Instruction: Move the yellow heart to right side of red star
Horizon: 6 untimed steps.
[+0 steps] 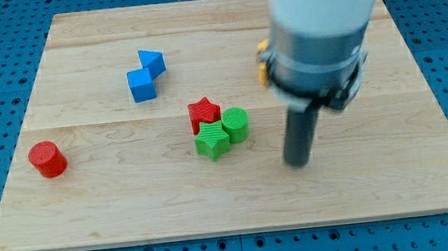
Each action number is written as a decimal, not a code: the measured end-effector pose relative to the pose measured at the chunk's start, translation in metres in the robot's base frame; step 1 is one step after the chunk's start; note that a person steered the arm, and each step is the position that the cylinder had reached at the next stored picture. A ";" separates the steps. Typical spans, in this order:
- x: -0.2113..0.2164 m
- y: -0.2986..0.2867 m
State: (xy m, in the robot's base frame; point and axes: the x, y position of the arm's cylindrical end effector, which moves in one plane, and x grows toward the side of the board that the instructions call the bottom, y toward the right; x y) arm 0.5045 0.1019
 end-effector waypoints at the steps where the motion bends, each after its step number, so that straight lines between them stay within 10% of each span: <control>1: -0.079 0.060; 2: -0.142 0.048; 6: -0.115 -0.065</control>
